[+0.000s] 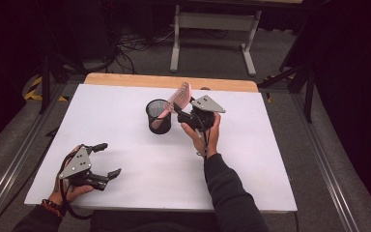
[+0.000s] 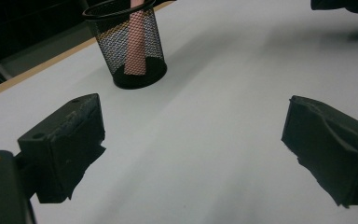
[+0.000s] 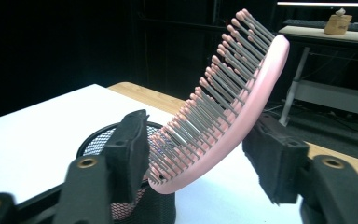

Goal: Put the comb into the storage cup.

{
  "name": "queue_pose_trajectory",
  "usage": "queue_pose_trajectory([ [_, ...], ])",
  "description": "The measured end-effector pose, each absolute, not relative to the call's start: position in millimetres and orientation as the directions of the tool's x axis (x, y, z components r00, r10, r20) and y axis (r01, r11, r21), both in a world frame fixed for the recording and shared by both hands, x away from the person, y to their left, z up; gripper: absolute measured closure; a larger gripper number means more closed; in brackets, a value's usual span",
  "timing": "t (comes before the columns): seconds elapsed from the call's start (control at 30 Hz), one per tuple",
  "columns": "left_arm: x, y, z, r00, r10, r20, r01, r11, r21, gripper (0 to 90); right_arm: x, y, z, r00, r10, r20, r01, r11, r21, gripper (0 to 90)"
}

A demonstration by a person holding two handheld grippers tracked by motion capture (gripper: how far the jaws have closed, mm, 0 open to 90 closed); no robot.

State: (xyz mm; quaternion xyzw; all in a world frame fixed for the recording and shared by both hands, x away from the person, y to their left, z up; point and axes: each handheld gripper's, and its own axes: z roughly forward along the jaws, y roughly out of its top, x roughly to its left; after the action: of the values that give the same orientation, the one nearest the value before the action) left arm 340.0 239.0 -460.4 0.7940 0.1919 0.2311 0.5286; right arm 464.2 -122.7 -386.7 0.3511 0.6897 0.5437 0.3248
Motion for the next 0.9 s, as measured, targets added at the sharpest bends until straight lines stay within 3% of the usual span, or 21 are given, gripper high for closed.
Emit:
queue_pose_trajectory([
  [0.47,339.9,239.8,-459.9,0.817,0.551,0.169,0.059,-0.371,0.927,6.5,463.5,-117.8,-384.5,-0.507,0.853,-0.120,0.109,0.202,0.973,9.8],
  [0.67,339.6,240.4,-459.4,0.815,0.554,0.170,0.058,-0.370,0.927,6.6,464.5,-118.9,-383.3,-0.509,0.853,-0.118,0.103,0.196,0.975,3.4],
  [0.9,338.9,241.0,-458.8,0.815,0.554,0.168,0.056,-0.364,0.930,6.4,466.3,-120.2,-381.6,-0.506,0.855,-0.111,0.108,0.190,0.976,2.8],
])
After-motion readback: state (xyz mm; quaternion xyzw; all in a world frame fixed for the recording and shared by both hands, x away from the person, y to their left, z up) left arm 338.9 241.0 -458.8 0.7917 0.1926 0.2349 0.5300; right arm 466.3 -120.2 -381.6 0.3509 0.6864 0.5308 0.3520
